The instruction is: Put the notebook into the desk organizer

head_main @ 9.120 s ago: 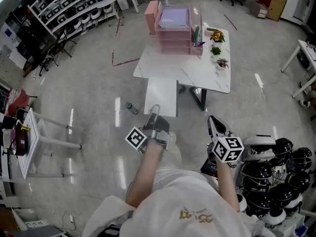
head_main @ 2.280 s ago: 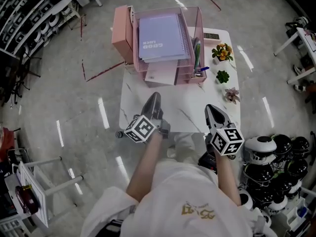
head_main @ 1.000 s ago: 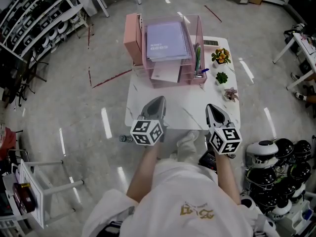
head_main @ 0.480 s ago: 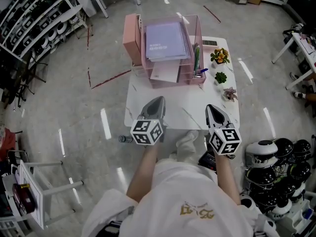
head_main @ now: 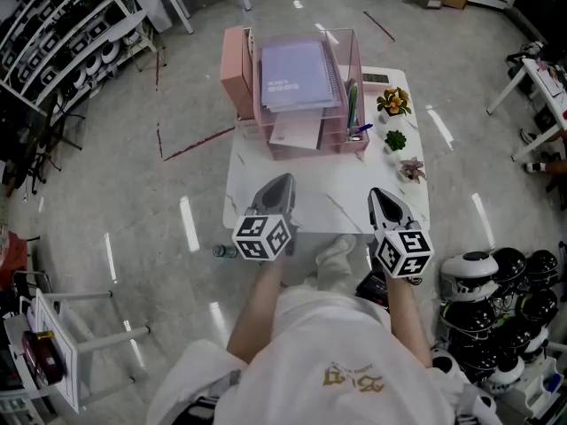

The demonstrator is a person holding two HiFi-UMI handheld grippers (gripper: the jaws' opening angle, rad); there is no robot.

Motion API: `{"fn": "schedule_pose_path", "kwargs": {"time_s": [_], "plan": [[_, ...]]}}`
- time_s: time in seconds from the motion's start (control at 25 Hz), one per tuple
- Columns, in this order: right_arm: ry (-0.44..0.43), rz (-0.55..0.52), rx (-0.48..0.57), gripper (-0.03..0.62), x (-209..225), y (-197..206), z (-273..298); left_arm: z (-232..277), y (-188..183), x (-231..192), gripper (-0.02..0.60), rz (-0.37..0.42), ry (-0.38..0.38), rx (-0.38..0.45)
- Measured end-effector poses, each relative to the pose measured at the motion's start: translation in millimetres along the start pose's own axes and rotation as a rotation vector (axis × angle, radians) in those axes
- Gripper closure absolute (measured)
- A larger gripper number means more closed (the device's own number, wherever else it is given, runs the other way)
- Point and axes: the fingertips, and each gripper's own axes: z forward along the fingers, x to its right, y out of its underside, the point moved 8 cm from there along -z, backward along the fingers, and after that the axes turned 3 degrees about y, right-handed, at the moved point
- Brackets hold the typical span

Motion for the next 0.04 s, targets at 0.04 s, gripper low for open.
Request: {"fn": "schedule_pose_path", "kwargs": {"time_s": [0.04], "plan": [[-0.001,0.000,-0.001,0.582,-0.8,0.1,0.2,-0.5,-0.4,-0.2,0.565,-0.005,0.005,0.002]]}}
